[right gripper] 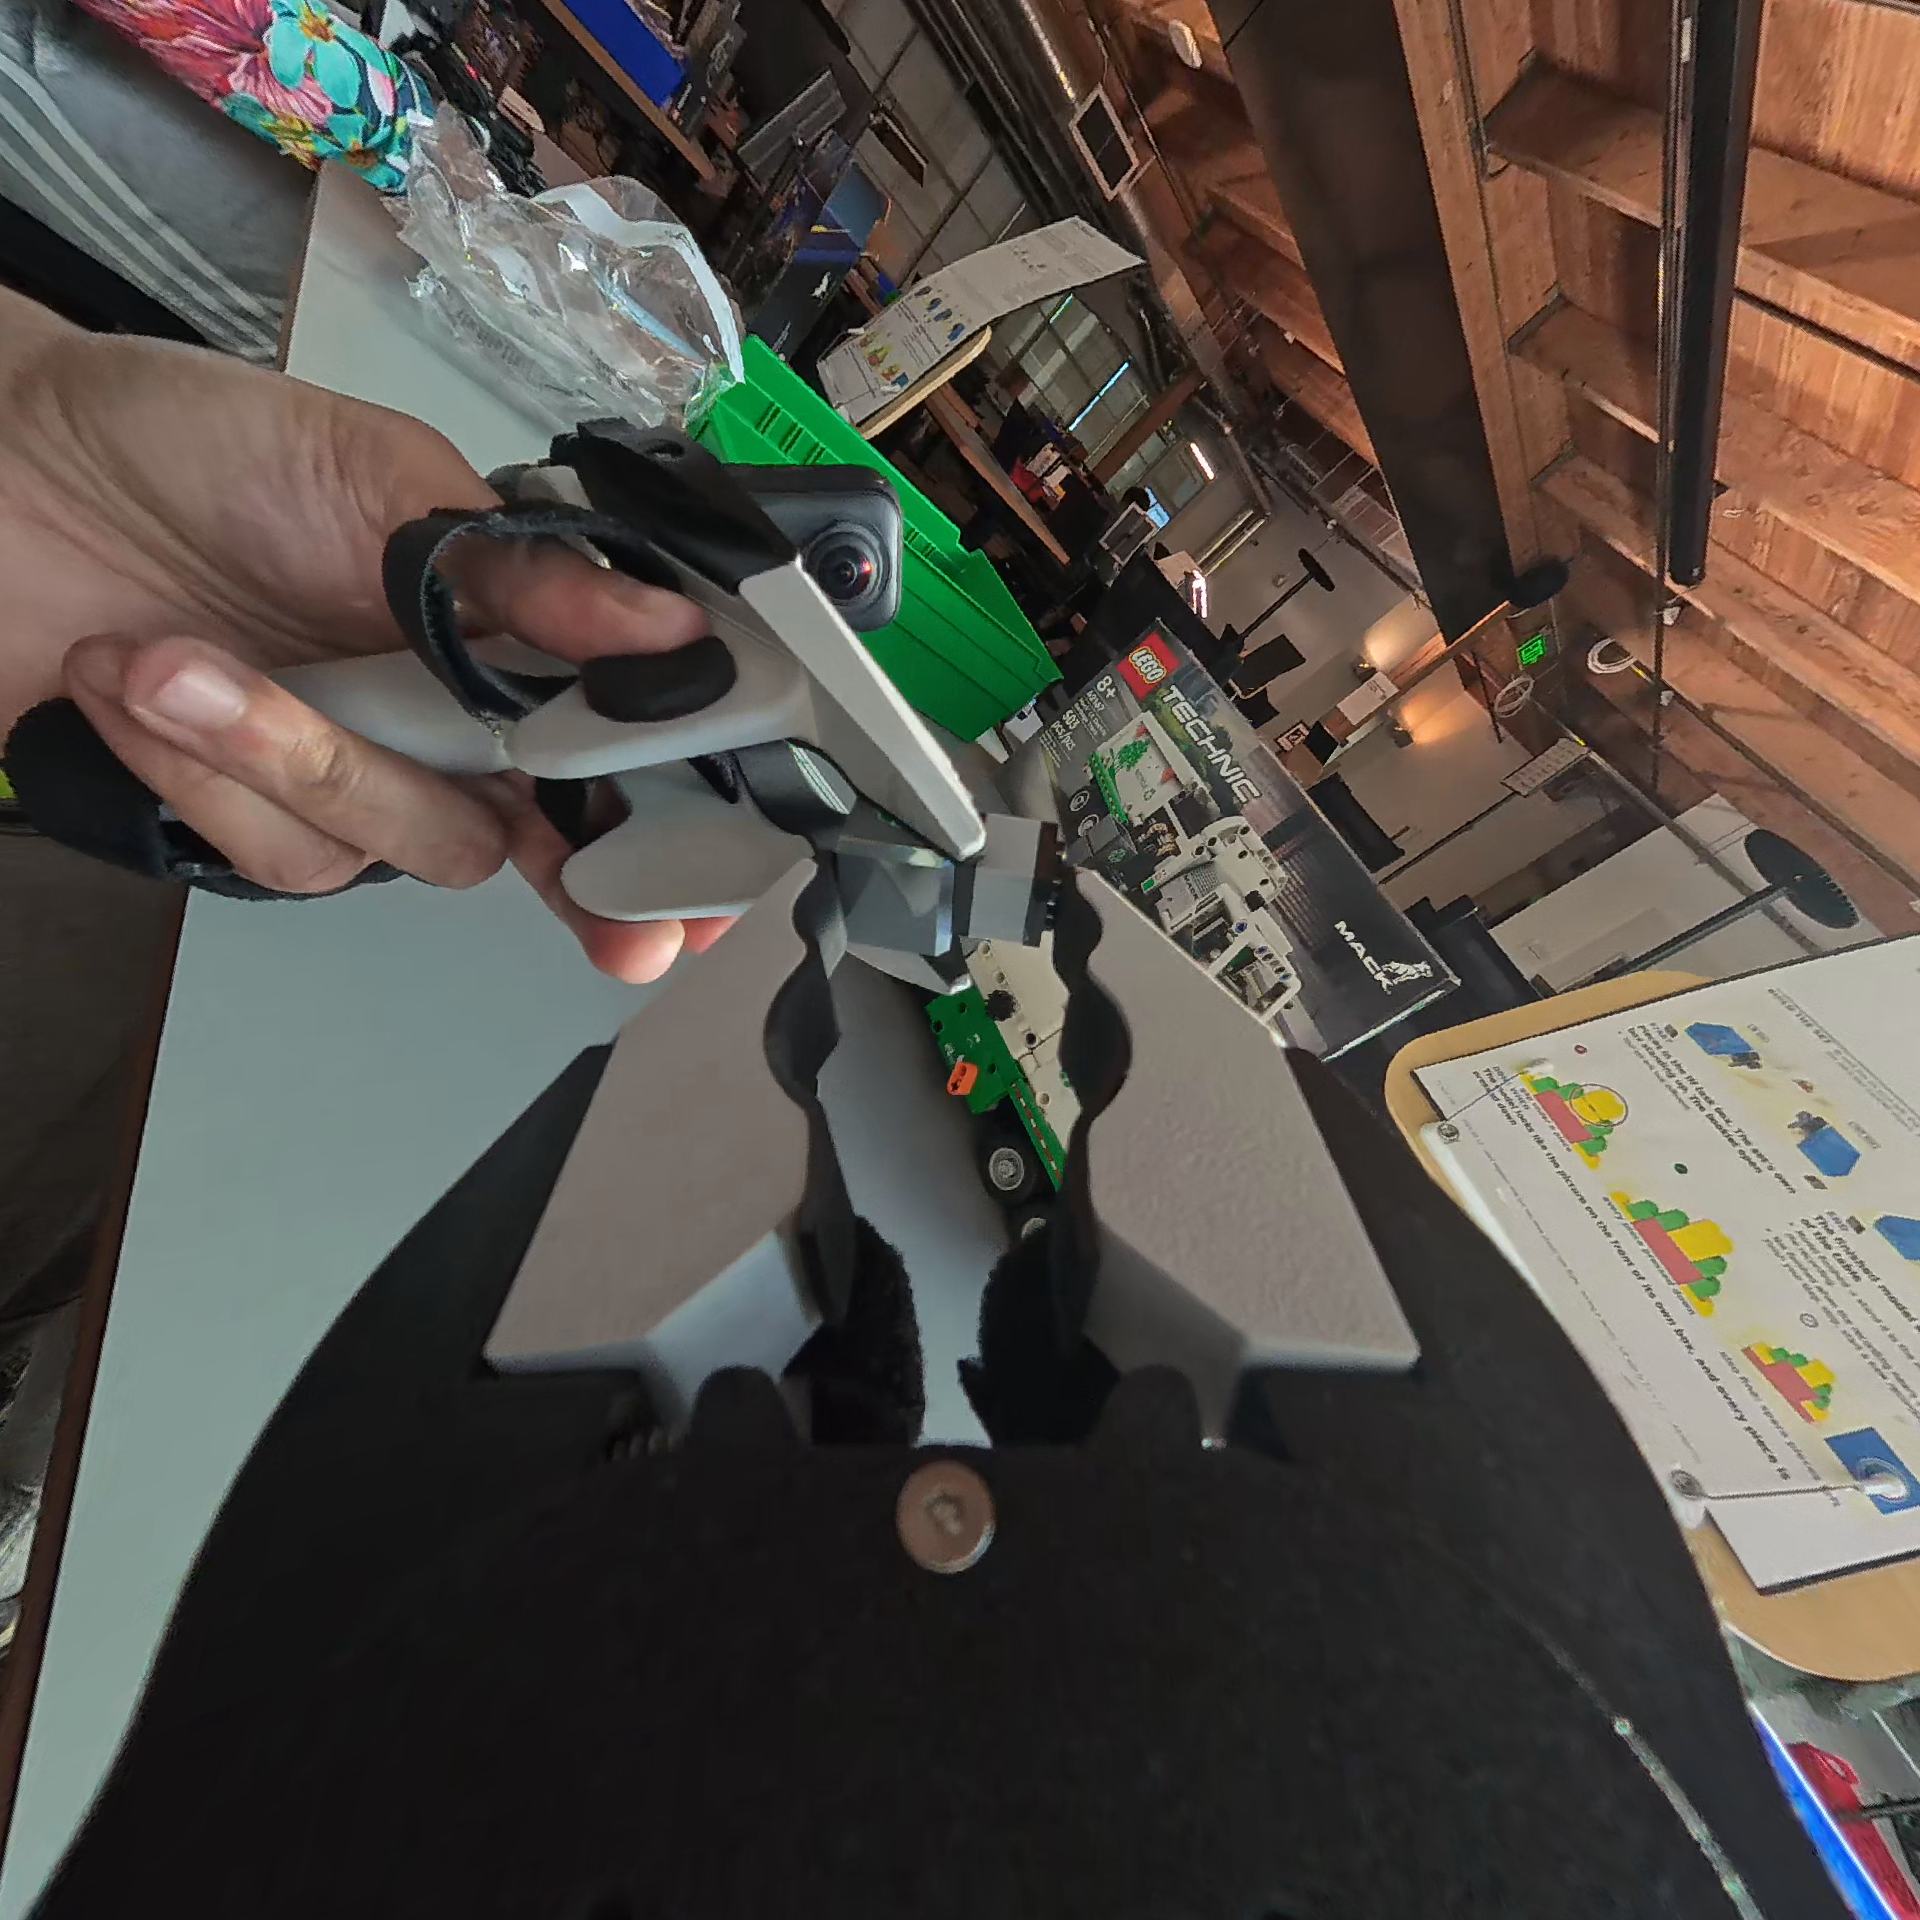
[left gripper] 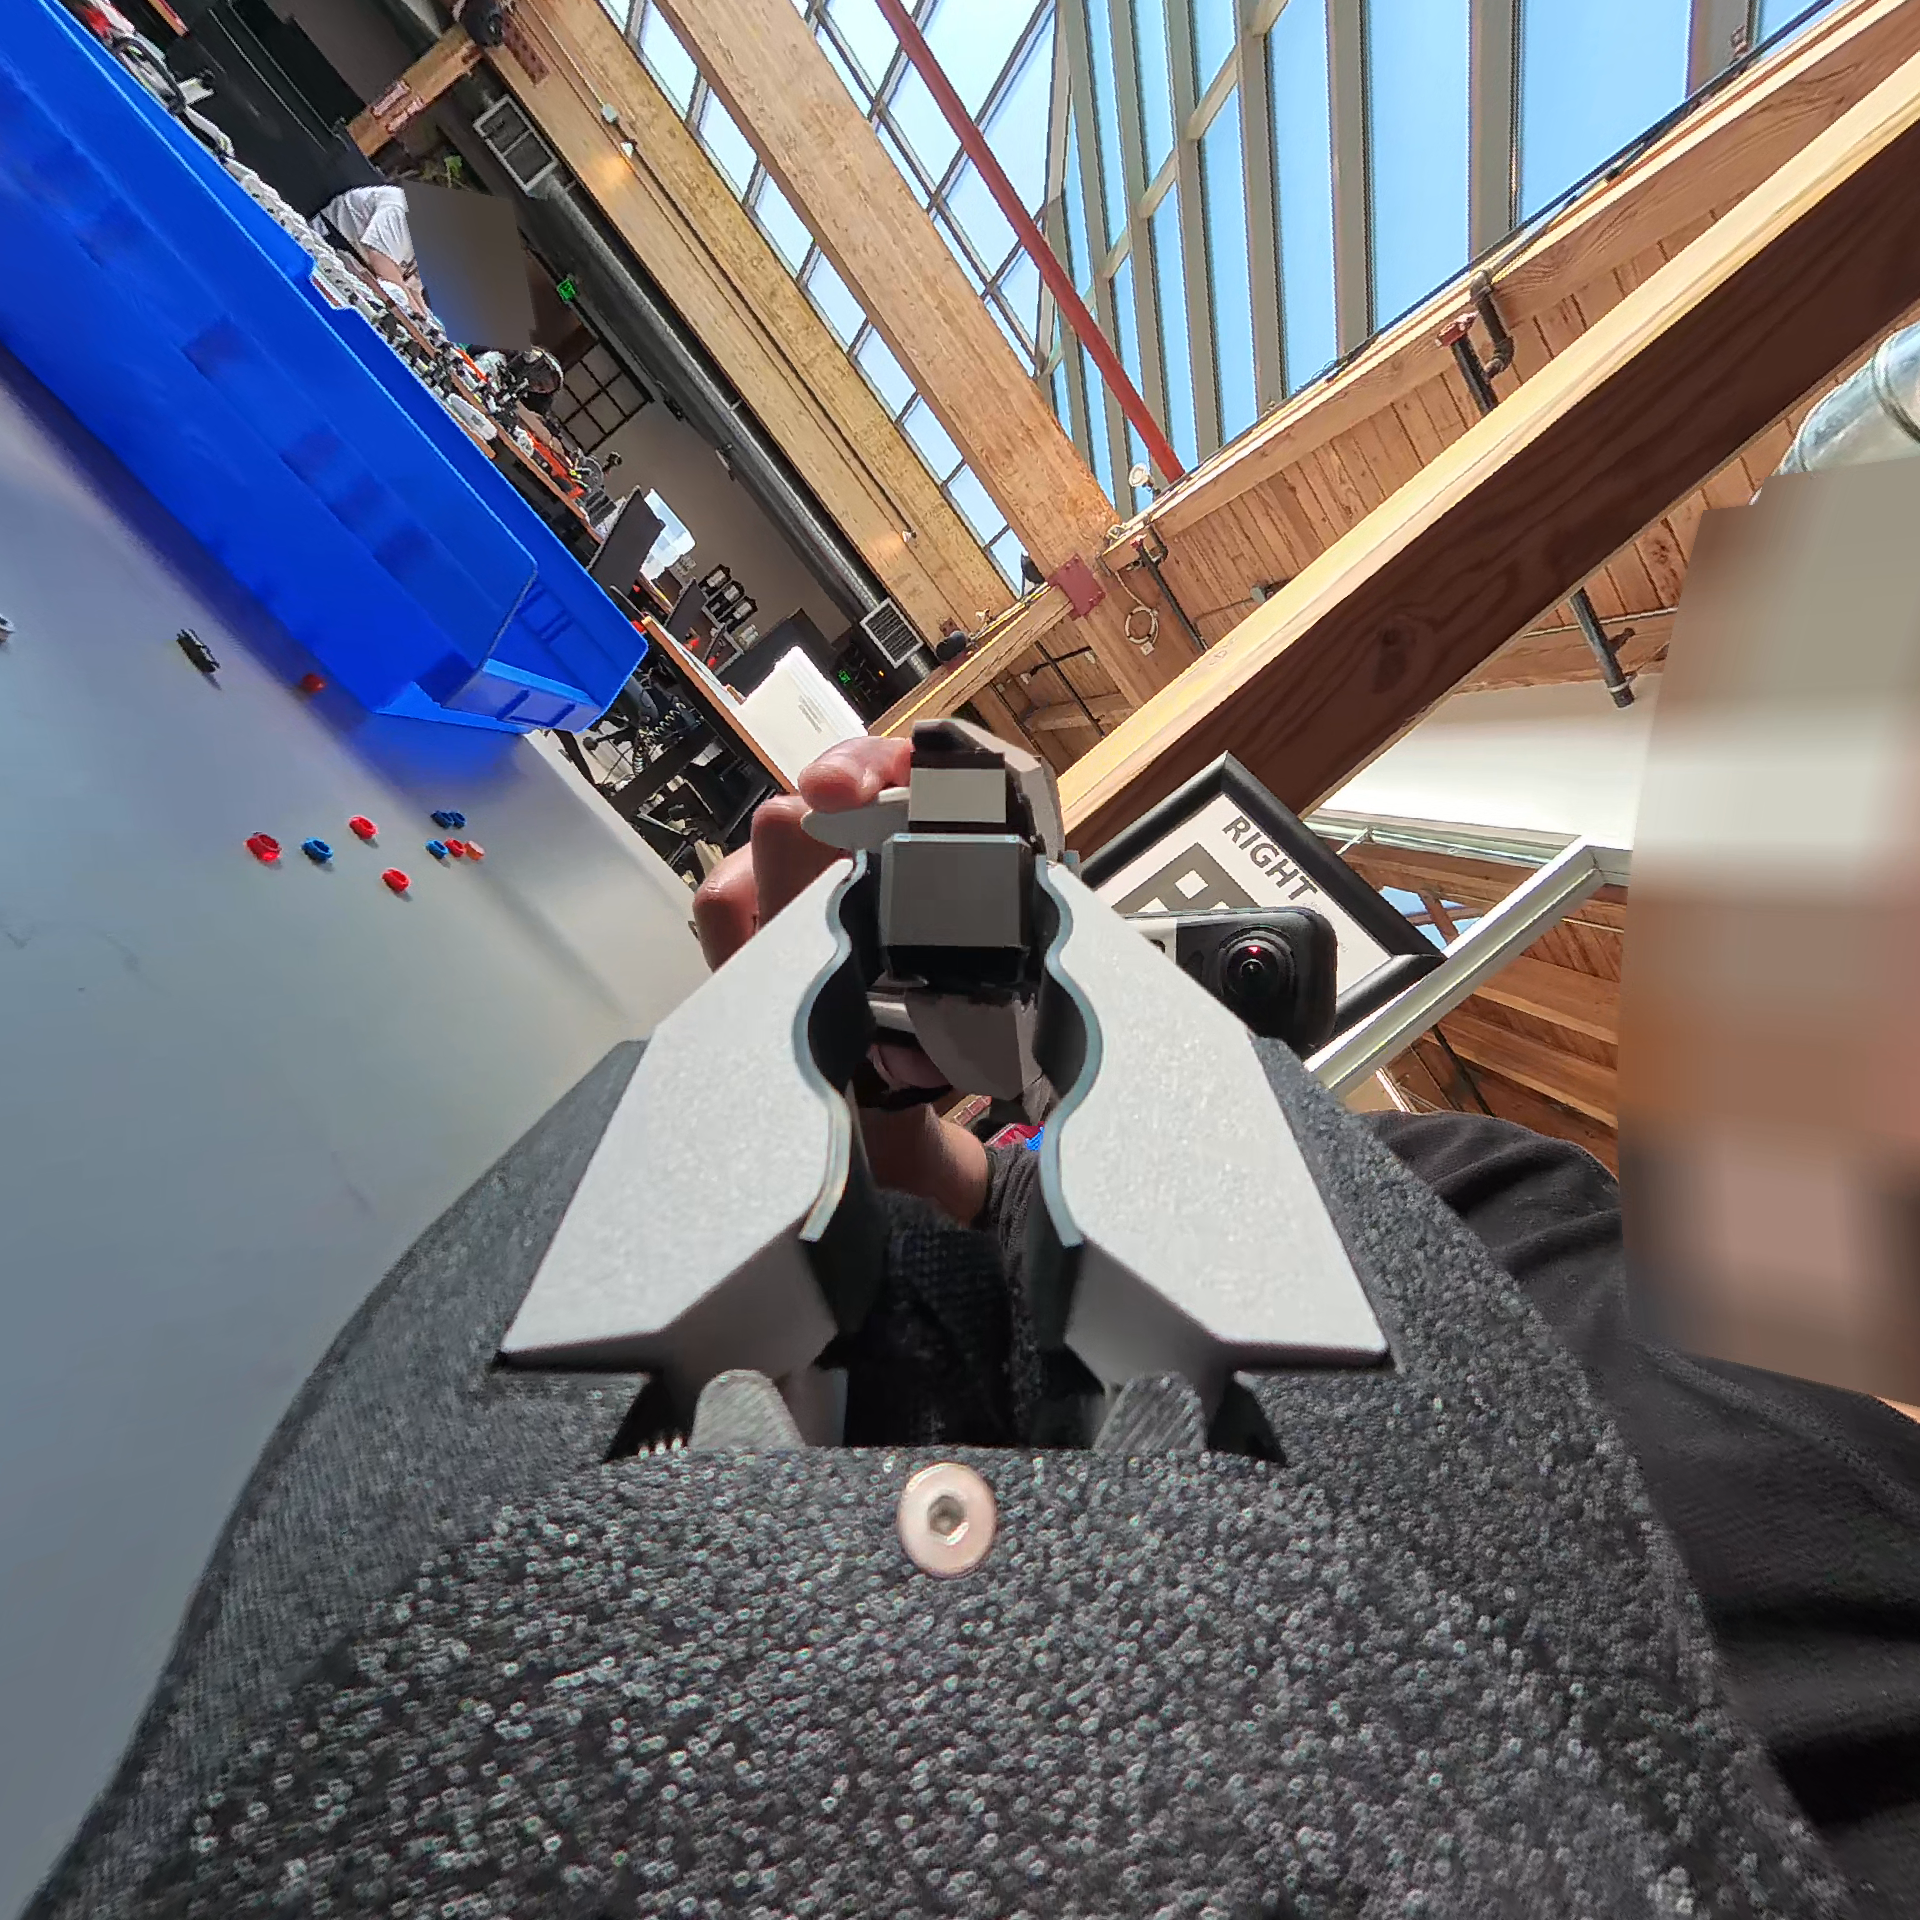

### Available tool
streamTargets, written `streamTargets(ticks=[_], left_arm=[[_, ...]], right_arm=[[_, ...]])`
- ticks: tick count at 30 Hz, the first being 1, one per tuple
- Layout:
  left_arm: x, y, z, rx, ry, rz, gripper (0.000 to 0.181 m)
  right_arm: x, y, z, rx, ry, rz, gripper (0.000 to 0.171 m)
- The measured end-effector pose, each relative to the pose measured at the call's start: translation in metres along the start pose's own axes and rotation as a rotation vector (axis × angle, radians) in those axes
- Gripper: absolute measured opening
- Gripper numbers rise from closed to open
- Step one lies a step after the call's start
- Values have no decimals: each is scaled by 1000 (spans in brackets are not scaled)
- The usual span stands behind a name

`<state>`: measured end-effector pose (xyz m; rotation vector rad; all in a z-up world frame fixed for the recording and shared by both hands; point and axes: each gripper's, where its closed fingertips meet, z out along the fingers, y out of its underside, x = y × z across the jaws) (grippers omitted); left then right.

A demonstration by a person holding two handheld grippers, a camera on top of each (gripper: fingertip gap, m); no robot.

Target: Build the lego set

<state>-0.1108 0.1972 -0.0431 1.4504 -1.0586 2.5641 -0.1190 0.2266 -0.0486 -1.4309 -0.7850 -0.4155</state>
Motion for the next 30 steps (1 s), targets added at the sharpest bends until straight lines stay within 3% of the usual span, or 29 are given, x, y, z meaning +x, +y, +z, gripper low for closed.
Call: streamTargets(ticks=[1, 10, 13, 14, 16, 20, 25, 30], left_arm=[[-1, 1, 0, -8, -5, 4, 25], [-11, 0, -2, -51, -57, 52, 25], [-14, -10, -9, -28, -79, 121, 25], [-16, -15, -14, -23, -104, 173, 25], [-25, -23, -24, -34, -218, 373, 25], [-27, -24, -30, -68, -385, 784, 25], [-27, -27, -34, -45, -593, 1171, 25], [-33, -24, -33, -77, -671, 1259, 25]], right_arm=[[-1, 1, 0, 4, -12, 15, 40], [-2, 10, 5, 11, -24, 71, 40], [0, 9, 1, 7, -115, 222, 58], [3, 11, -2, 12, -156, 318, 64], [6, 9, -8, 57, -301, 588, 48], [18, 7, -2, 94, -540, 1047, 44], [-2, 1, 15, 21, -675, 1193, 42], [-3, -1, 24, 17, -613, 1252, 21]])
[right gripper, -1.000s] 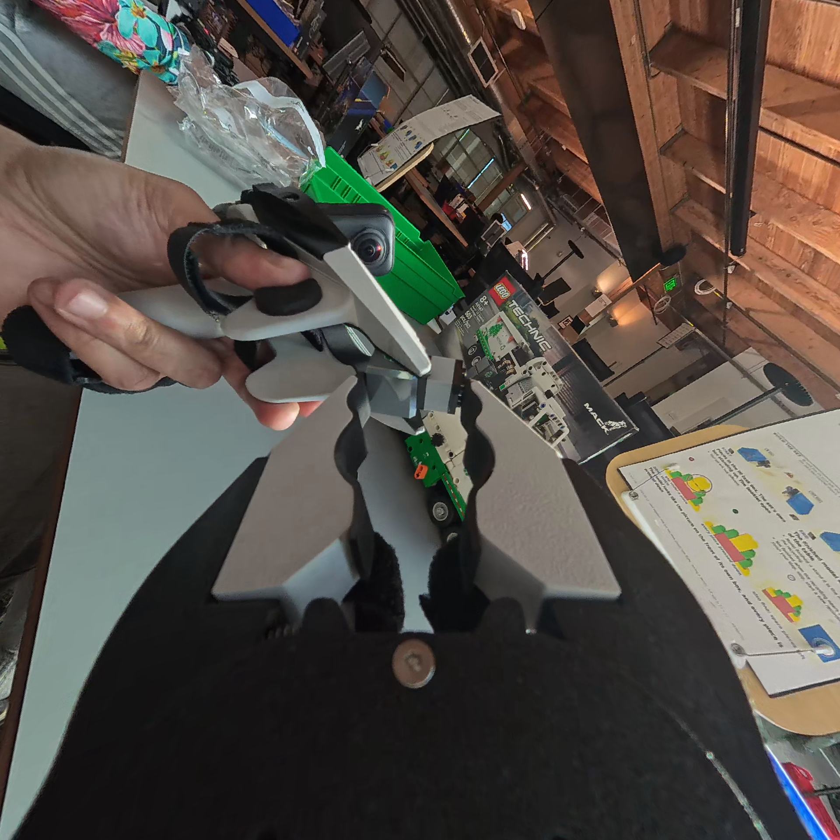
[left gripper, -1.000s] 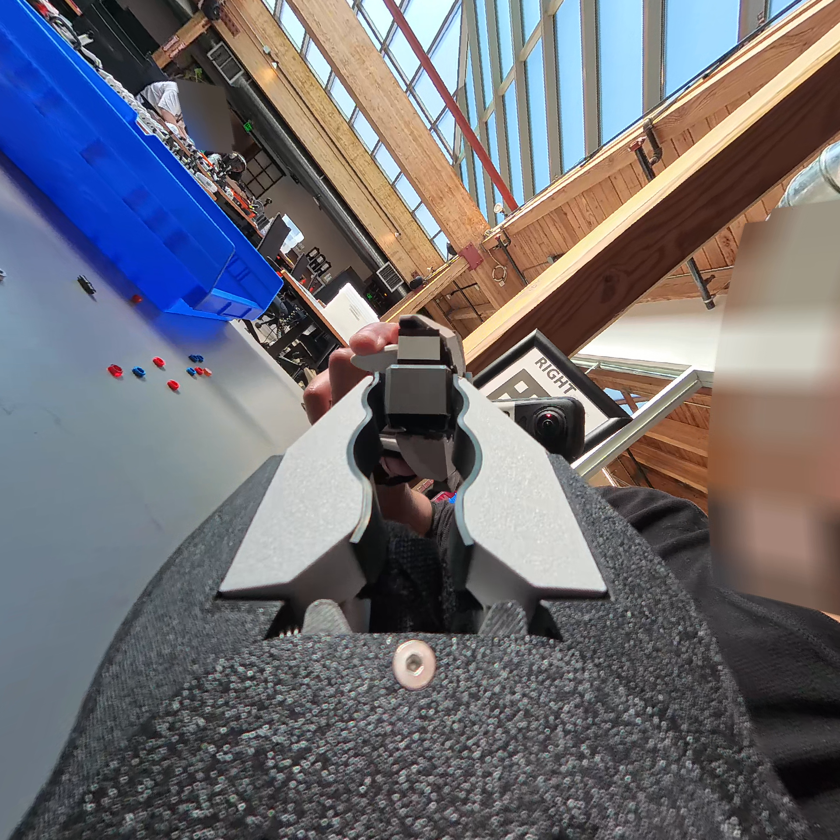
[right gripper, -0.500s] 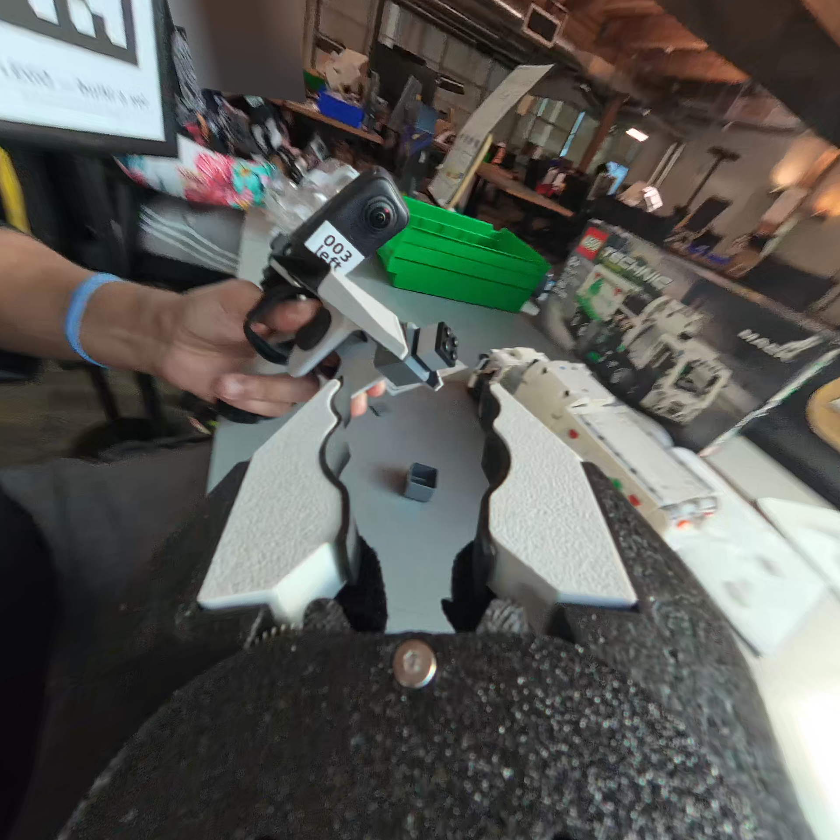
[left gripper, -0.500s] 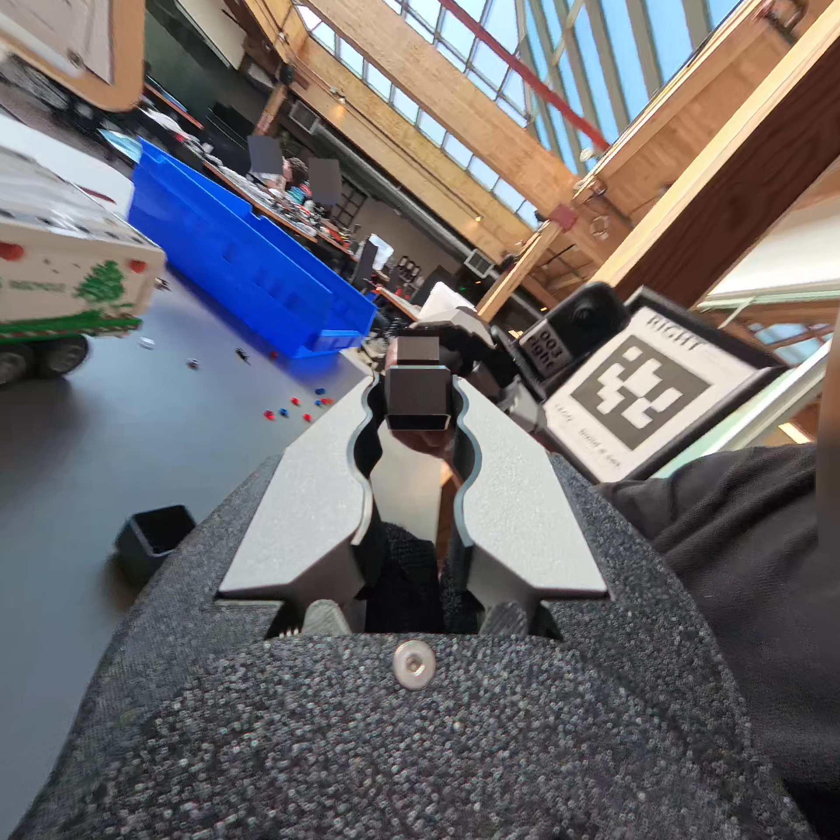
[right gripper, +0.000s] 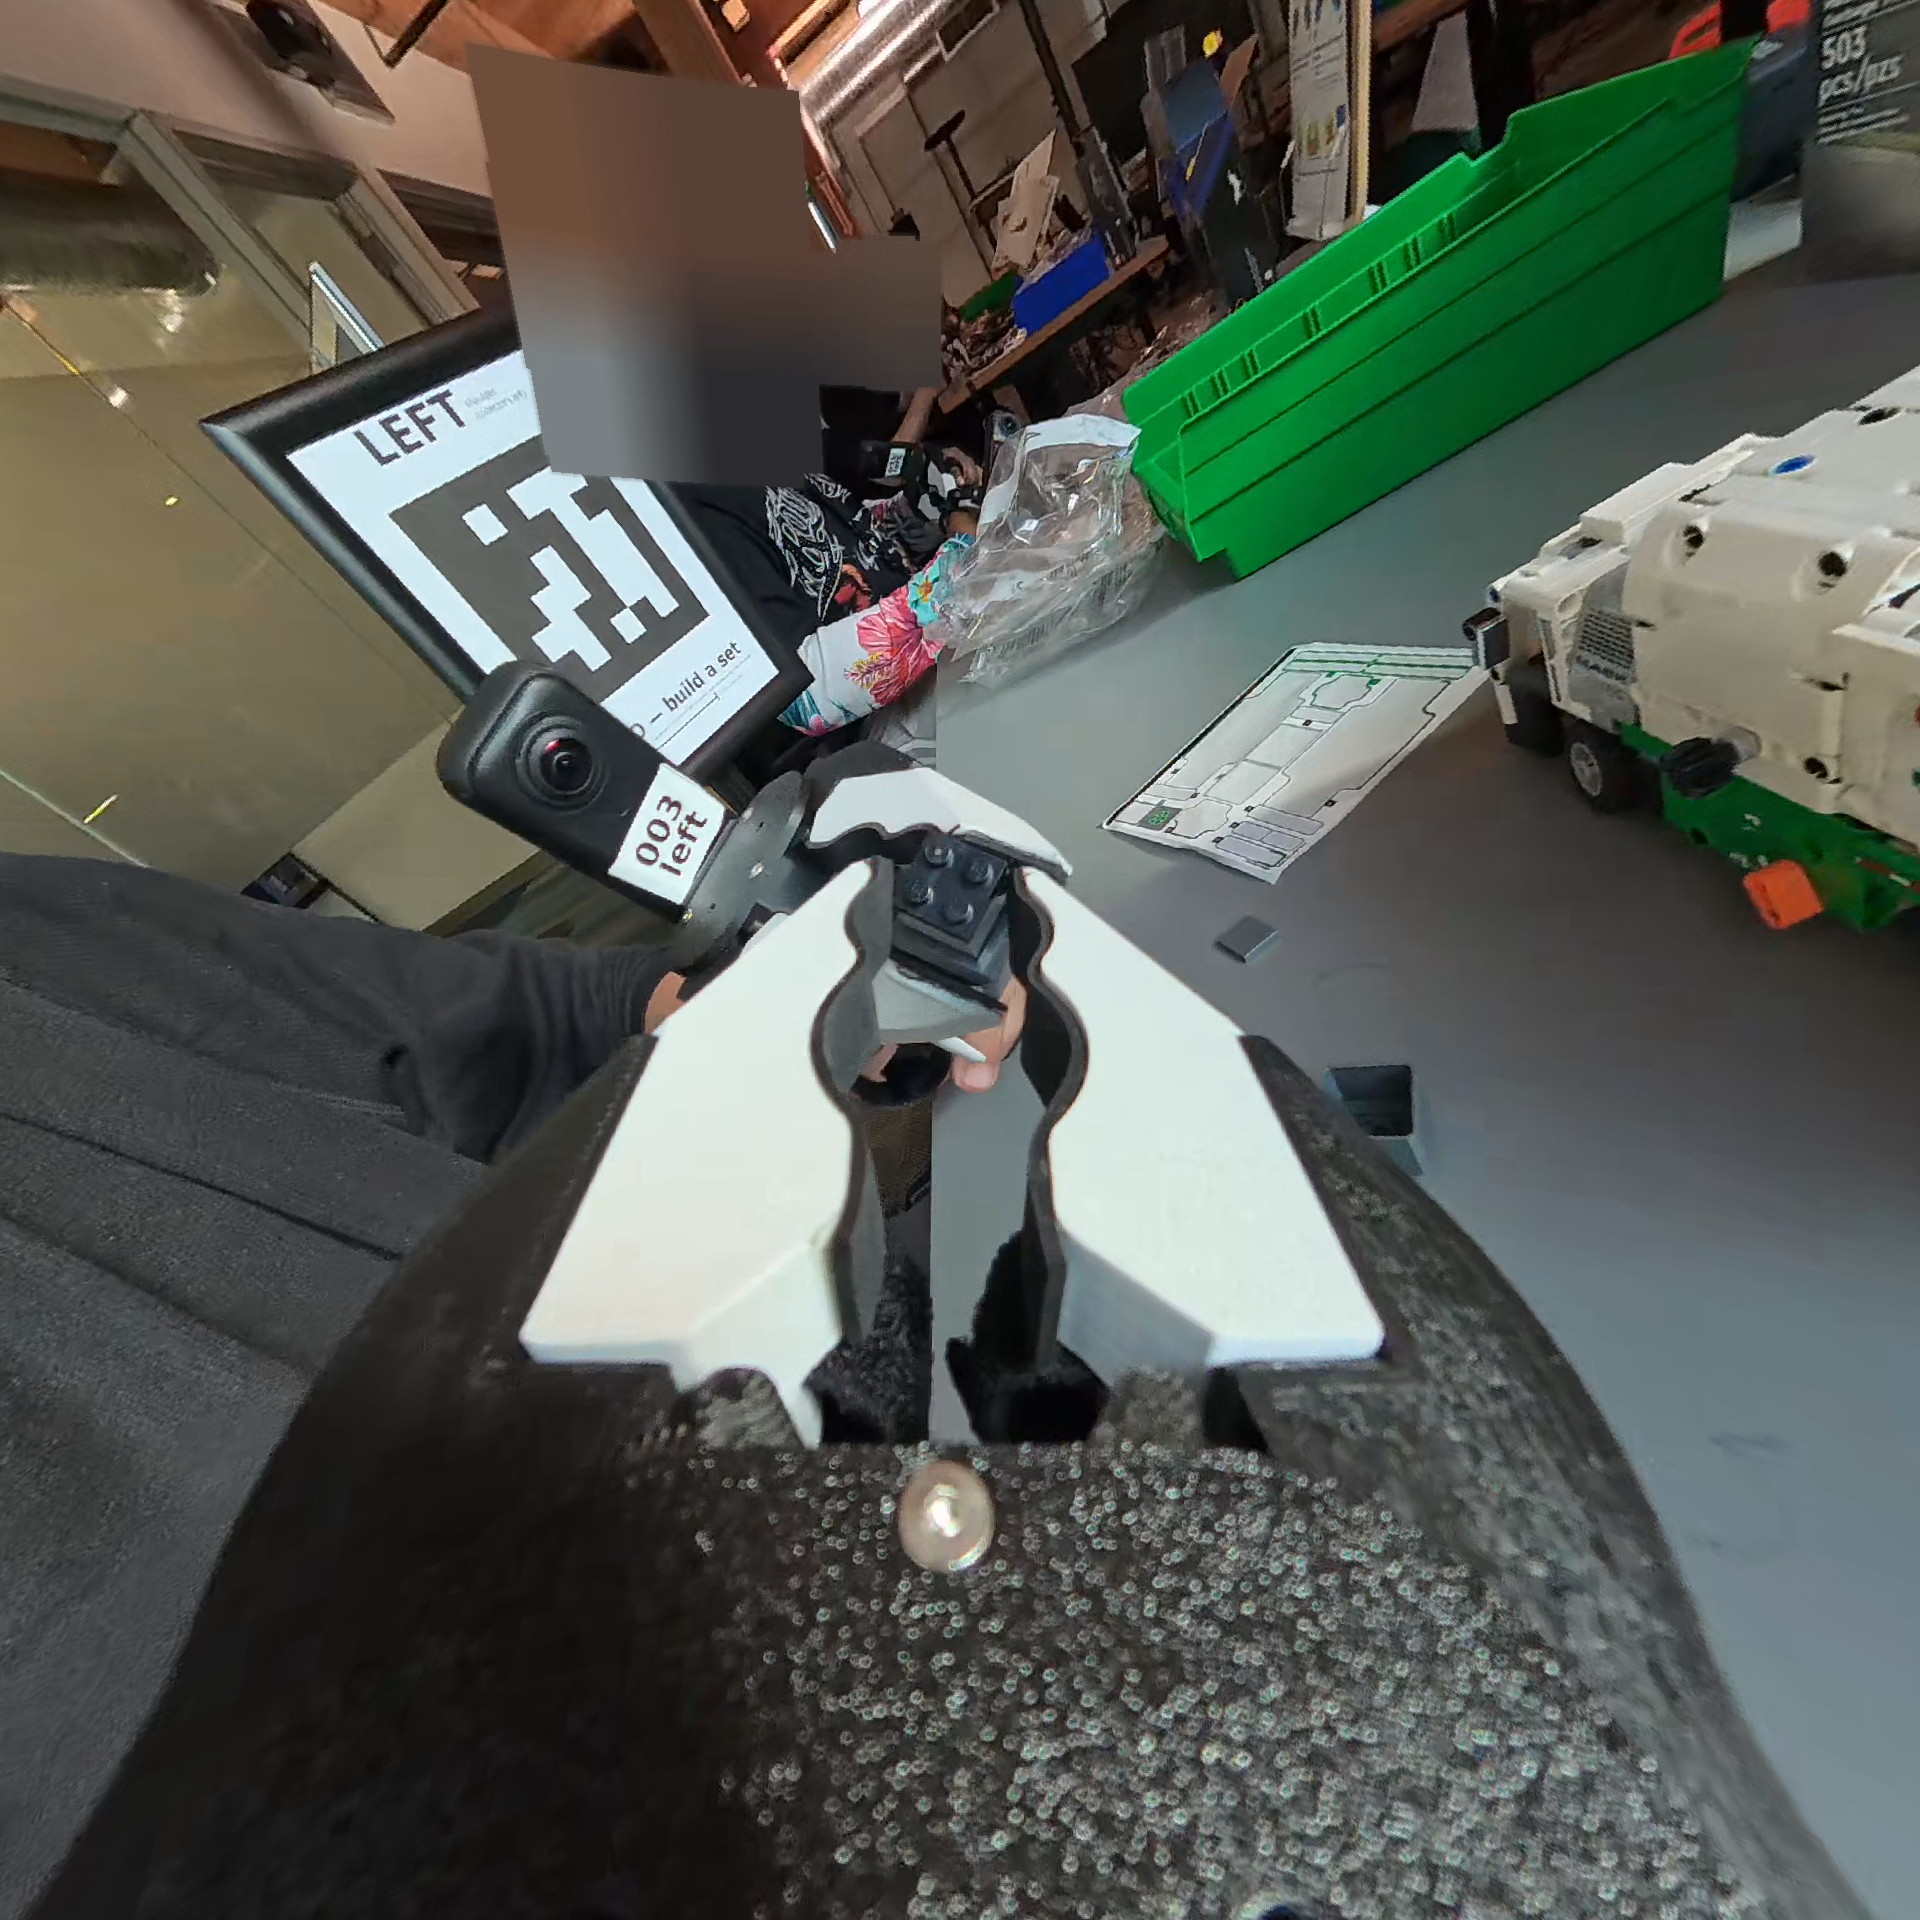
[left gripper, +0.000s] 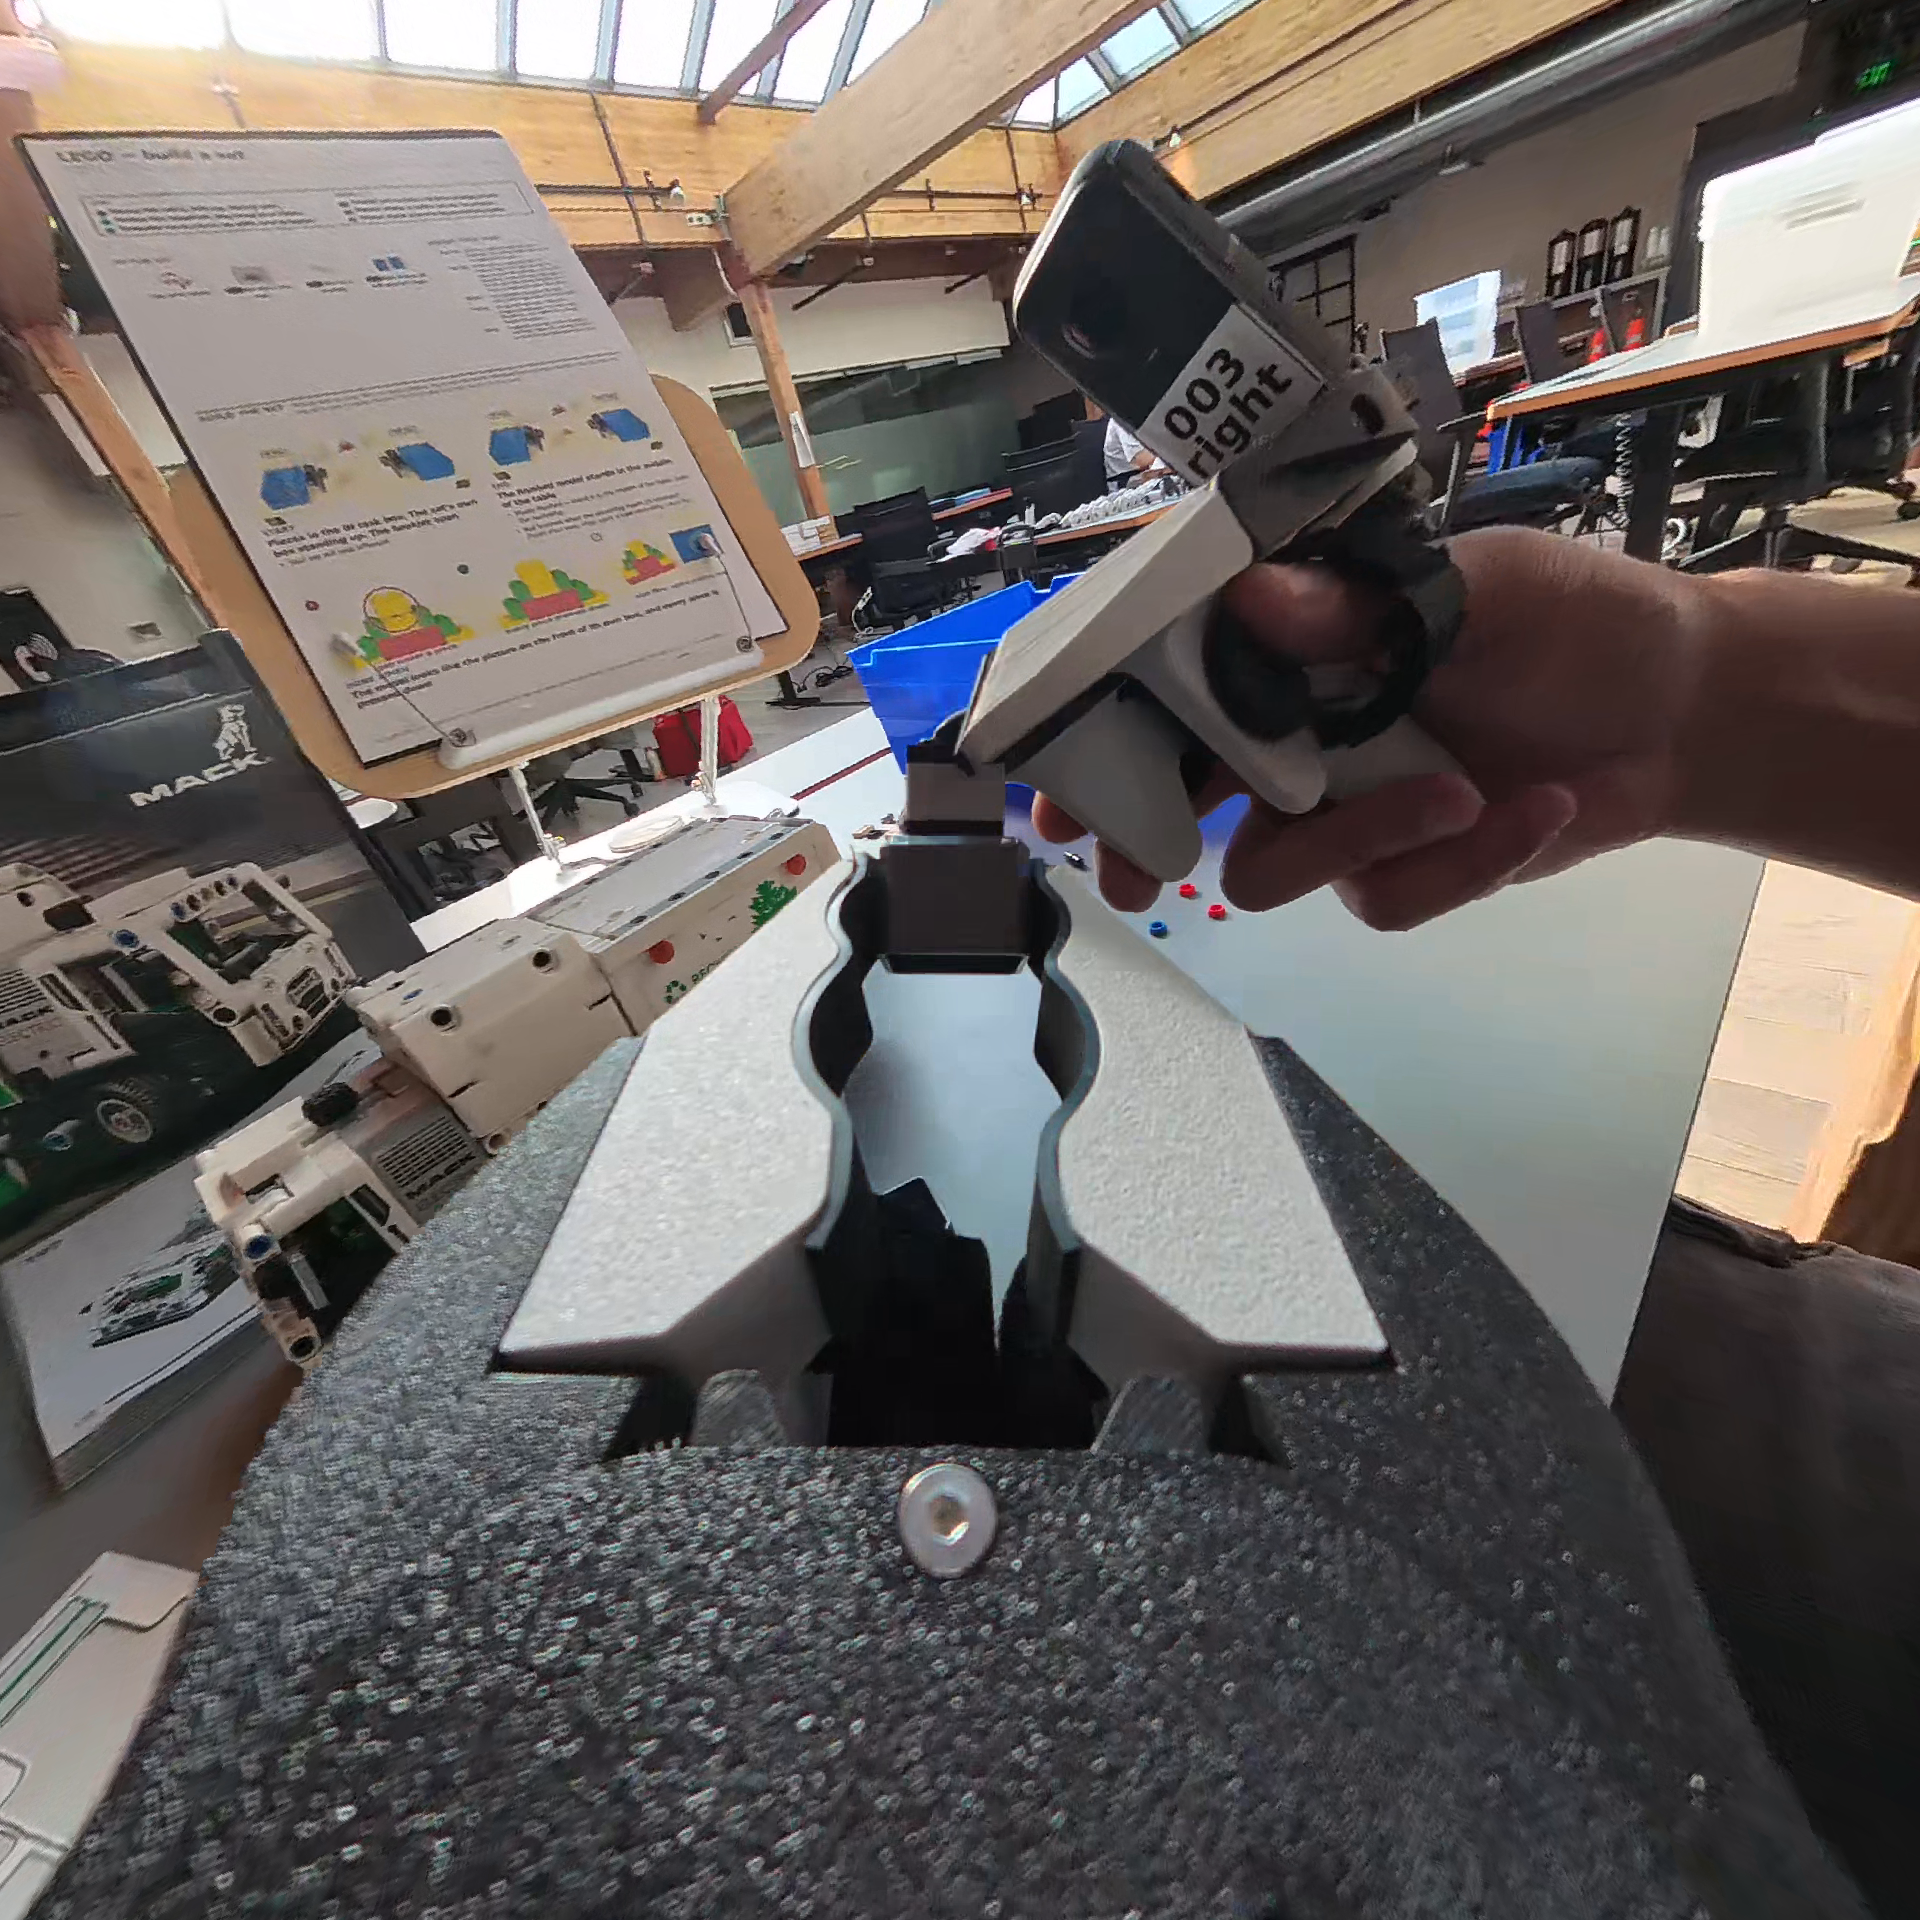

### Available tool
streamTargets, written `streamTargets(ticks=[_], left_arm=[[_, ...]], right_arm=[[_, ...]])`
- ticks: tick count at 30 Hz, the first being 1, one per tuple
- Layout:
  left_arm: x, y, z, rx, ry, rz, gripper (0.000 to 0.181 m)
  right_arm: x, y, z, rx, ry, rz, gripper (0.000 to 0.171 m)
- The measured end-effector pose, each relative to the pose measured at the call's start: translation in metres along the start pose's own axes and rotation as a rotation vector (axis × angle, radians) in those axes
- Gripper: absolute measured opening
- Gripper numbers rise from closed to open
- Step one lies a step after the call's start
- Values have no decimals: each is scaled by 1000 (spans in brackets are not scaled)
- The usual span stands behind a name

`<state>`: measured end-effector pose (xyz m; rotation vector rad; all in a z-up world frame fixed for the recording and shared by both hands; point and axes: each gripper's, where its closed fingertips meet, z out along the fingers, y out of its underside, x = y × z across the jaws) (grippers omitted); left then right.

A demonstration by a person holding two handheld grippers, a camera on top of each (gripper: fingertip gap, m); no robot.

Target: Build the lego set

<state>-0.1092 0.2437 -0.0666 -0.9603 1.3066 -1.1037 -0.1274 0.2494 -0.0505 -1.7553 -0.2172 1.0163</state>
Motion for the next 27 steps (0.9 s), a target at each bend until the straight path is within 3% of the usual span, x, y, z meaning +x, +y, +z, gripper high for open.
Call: streamTargets(ticks=[3, 5, 8, 12, 16, 21, 27], left_arm=[[1, 6, 1, -31, -7, 31, 28], [0, 20, 2, -98, 14, 24, 48], [-9, 28, -3, -132, 33, -21, 53], [-15, 47, -12, -223, 101, -75, 52], [-31, 41, -23, -172, 102, -192, 43], [-46, 38, -27, -132, 118, -355, 43], [-55, 37, -29, -110, 97, -410, 43]], right_arm=[[5, 3, 0, -32, 70, -7, 20], [17, 3, -4, -50, 170, -27, 19], [39, 9, -12, -116, 300, -43, 19], [74, 37, -21, -255, 451, -55, 19], [102, 64, -25, -364, 530, -62, 19], [105, 75, -22, -412, 526, -79, 19], [106, 75, -26, -425, 558, -120, 20]])
